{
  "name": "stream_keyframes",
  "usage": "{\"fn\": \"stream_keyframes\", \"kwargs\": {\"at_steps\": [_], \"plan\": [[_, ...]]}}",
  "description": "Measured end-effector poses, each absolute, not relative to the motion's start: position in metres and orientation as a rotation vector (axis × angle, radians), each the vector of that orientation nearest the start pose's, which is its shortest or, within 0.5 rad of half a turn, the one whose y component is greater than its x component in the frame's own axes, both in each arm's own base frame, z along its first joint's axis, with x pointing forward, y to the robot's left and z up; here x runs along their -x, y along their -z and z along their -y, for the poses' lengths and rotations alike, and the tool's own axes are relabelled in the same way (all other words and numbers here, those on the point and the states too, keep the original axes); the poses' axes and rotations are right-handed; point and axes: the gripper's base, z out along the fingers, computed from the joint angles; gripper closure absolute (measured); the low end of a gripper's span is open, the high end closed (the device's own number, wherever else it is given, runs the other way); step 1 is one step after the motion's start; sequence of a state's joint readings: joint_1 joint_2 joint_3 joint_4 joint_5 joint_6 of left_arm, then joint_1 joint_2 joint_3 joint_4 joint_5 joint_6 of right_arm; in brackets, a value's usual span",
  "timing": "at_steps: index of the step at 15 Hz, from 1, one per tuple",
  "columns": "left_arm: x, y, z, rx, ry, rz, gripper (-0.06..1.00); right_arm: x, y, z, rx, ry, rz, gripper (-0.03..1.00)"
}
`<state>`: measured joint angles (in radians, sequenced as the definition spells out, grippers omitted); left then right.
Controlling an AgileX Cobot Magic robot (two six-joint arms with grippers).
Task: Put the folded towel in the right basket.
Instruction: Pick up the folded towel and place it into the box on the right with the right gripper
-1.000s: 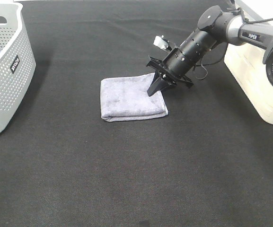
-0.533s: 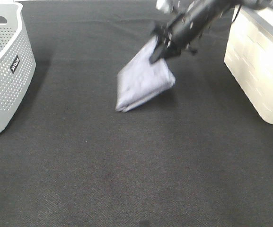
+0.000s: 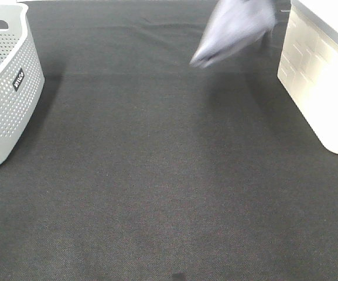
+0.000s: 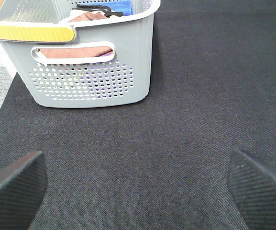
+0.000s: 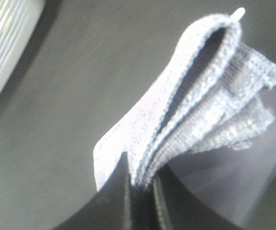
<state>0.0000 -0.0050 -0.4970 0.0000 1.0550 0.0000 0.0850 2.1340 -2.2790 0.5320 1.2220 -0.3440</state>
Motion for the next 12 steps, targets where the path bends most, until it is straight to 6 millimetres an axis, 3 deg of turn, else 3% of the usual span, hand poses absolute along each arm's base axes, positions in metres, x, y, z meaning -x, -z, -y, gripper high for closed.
{"fn": "stream_keyframes", "kwargs": {"at_steps": [3,6,10,12], "plan": [[0.005,-0.277,0.0,0.0,0.0,-2.037,-0.03,-0.447,-0.396,-0.032,0.371,-0.417,-2.351,0.93],[0.005,-0.277,0.0,0.0,0.0,-2.037,-0.03,-0.43,-0.419,0.02,0.218,-0.188,-2.349,0.93],[0.005,-0.277,0.0,0.0,0.0,-2.037,-0.03,-0.421,-0.423,0.073,0.006,-0.077,-2.363,0.93],[0.005,-0.277,0.0,0.0,0.0,-2.037,-0.03,-0.418,-0.423,0.09,-0.041,-0.038,-2.361,0.93]]}}
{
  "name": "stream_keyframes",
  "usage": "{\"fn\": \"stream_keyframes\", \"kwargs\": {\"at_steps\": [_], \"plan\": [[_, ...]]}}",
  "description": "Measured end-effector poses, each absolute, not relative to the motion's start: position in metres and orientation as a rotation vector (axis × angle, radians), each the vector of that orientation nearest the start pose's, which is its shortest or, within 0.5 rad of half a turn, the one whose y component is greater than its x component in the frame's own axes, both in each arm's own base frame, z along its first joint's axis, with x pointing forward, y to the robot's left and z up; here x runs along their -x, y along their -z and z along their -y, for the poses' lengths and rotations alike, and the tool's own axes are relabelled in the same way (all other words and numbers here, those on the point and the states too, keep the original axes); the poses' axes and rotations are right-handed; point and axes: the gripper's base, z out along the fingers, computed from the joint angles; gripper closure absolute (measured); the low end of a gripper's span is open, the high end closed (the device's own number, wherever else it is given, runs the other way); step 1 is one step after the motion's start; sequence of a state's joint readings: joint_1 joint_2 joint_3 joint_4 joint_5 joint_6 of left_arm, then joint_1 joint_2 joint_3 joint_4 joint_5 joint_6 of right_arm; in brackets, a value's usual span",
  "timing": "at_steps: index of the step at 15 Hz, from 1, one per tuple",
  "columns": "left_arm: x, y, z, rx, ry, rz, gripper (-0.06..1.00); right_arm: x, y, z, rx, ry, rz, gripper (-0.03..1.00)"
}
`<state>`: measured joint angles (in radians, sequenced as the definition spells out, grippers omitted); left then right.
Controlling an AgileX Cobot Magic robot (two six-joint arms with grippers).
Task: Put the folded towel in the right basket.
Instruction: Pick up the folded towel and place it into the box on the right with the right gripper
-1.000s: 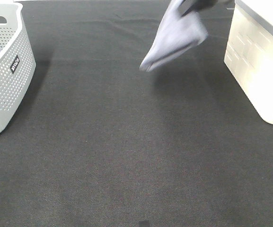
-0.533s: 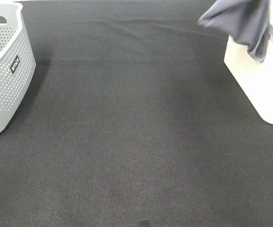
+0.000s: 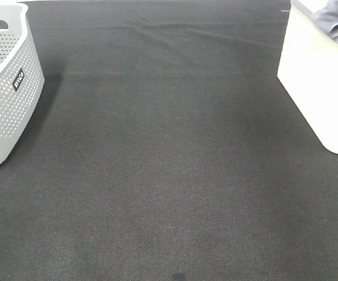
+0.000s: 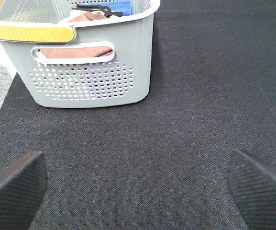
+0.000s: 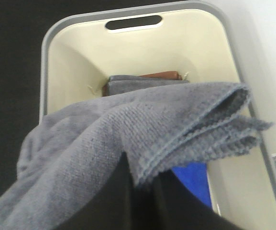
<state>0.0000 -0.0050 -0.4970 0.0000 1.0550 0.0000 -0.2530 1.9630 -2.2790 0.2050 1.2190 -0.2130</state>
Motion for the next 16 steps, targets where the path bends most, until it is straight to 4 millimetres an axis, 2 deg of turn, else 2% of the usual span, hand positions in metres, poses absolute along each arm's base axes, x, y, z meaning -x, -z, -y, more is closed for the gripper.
{"fn": "stream_keyframes", "kwargs": {"at_steps": [2,4,6,8,10,12,13,14,16], "plan": [[0.005,-0.277,0.0,0.0,0.0,-2.037,-0.03,-0.418,-0.423,0.091,-0.042,-0.033,-2.358,0.93],[0.005,-0.277,0.0,0.0,0.0,-2.037,-0.03,-0.424,-0.414,0.093,-0.046,-0.037,-2.378,0.93],[0.005,-0.277,0.0,0.0,0.0,-2.037,-0.03,-0.437,-0.391,0.097,-0.051,-0.036,-2.436,0.93],[0.005,-0.277,0.0,0.0,0.0,-2.037,-0.03,-0.456,-0.356,0.102,-0.062,-0.053,-2.511,0.93],[0.005,-0.277,0.0,0.0,0.0,-2.037,-0.03,-0.465,-0.336,0.103,-0.071,-0.092,-2.548,0.93],[0.005,-0.277,0.0,0.0,0.0,-2.037,-0.03,-0.471,-0.325,0.102,-0.078,-0.142,-2.564,0.91],[0.005,-0.277,0.0,0.0,0.0,-2.037,-0.03,-0.473,-0.32,0.101,-0.081,-0.159,-2.57,0.85],[0.005,-0.277,0.0,0.0,0.0,-2.037,-0.03,-0.474,-0.318,0.101,-0.092,-0.171,-2.572,0.73],[0.005,-0.277,0.0,0.0,0.0,-2.037,-0.03,-0.474,-0.318,0.101,-0.115,-0.179,-2.573,0.36]]}}
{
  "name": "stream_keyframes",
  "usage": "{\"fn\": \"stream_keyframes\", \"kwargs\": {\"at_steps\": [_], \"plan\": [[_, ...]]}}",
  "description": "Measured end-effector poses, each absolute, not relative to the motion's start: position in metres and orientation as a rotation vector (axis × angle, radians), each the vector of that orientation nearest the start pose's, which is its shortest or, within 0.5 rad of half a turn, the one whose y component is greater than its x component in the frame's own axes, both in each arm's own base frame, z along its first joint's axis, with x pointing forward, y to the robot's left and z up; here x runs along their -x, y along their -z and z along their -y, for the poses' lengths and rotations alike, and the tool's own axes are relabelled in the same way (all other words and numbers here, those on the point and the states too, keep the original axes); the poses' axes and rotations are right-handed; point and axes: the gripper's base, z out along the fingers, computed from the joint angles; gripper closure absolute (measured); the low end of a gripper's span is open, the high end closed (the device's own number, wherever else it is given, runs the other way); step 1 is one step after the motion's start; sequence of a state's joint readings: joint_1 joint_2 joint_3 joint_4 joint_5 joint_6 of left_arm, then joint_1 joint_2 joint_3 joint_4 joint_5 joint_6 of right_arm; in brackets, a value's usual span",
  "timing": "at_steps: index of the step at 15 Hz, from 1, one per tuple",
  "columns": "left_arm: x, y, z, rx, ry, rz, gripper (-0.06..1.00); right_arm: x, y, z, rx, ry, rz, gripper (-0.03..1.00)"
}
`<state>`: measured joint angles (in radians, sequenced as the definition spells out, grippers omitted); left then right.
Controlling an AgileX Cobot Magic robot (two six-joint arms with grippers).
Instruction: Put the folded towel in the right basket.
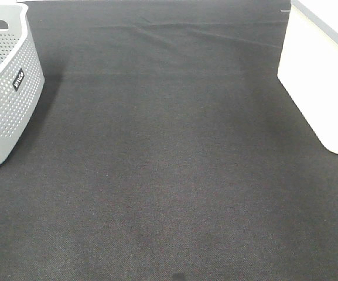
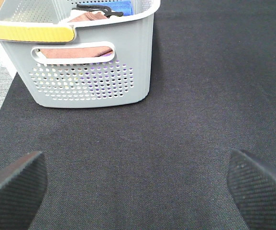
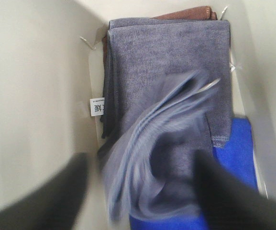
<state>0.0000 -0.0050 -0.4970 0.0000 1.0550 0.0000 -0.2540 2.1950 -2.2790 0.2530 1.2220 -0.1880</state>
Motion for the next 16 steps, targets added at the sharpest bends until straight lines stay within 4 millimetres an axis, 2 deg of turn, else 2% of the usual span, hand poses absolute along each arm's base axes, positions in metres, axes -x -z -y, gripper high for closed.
{"fn": "stream_keyframes", "kwargs": {"at_steps": [1,2,6,8,9,10,12,16], "plan": [[0.005,-0.277,0.0,0.0,0.0,-2.037,-0.03,-0.474,-0.32,0.098,-0.108,-0.18,-2.569,0.22],[0.005,-0.277,0.0,0.0,0.0,-2.037,-0.03,-0.473,-0.323,0.093,-0.093,-0.182,-2.563,0.13],[0.005,-0.277,0.0,0.0,0.0,-2.037,-0.03,-0.464,-0.353,0.051,0.016,-0.204,-2.512,0.1],[0.005,-0.277,0.0,0.0,0.0,-2.037,-0.03,-0.449,-0.364,0.025,0.083,-0.226,-2.521,0.1],[0.005,-0.277,0.0,0.0,0.0,-2.037,-0.03,-0.449,-0.364,0.025,0.083,-0.226,-2.521,0.1],[0.005,-0.277,0.0,0.0,0.0,-2.037,-0.03,-0.434,-0.367,0.01,0.121,-0.238,-2.547,0.1],[0.005,-0.277,0.0,0.0,0.0,-2.037,-0.03,-0.407,-0.369,-0.009,0.173,-0.247,-2.586,0.09],[0.005,-0.277,0.0,0.0,0.0,-2.037,-0.03,-0.338,-0.364,-0.016,0.158,-0.262,-2.68,0.09]]}}
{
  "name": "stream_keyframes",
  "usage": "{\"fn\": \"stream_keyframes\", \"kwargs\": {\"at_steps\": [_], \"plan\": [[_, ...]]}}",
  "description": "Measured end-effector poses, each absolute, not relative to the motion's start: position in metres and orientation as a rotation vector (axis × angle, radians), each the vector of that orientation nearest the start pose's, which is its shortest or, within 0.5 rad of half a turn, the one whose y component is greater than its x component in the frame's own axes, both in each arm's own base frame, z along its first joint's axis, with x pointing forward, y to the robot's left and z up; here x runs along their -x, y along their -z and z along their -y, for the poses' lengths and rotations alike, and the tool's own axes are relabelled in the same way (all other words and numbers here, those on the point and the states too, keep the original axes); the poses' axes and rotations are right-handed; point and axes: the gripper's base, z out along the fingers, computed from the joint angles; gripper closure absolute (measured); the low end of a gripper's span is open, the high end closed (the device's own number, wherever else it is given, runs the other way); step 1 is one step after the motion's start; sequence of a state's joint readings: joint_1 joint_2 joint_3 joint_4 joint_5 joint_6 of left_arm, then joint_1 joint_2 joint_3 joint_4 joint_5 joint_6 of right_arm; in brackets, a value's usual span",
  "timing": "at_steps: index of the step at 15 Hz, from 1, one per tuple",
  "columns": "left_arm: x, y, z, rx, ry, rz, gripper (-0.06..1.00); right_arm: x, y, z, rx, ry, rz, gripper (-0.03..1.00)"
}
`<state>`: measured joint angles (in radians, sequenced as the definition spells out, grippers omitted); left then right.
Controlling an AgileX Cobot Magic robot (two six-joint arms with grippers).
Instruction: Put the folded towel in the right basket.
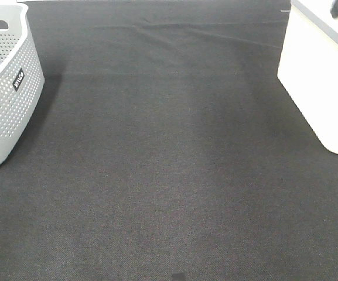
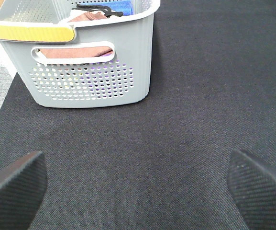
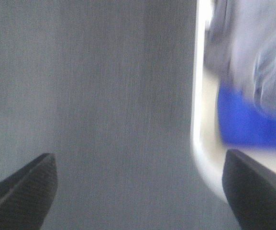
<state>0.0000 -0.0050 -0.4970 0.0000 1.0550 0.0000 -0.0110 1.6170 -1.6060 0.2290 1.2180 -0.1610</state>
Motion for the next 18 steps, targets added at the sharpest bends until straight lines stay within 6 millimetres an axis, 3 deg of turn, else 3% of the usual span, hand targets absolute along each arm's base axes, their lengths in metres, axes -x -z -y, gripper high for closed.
{"fn": "stream_keyframes", "kwargs": {"at_steps": [5,10,11,13,18], "plan": [[0.005,-0.277,0.0,0.0,0.0,-2.037,-0.03,-0.219,-0.327,-0.017,0.147,-0.276,-2.802,0.09],[0.005,-0.277,0.0,0.0,0.0,-2.037,-0.03,-0.119,-0.279,-0.015,0.15,-0.223,-2.798,0.09],[0.005,-0.277,0.0,0.0,0.0,-2.037,-0.03,-0.097,-0.269,-0.013,0.156,-0.178,-2.738,0.09],[0.005,-0.277,0.0,0.0,0.0,-2.037,-0.03,-0.073,-0.265,-0.011,0.16,-0.128,-2.6,0.09],[0.005,-0.277,0.0,0.0,0.0,-2.037,-0.03,-0.016,-0.28,-0.01,0.16,-0.059,-2.177,0.09]]}}
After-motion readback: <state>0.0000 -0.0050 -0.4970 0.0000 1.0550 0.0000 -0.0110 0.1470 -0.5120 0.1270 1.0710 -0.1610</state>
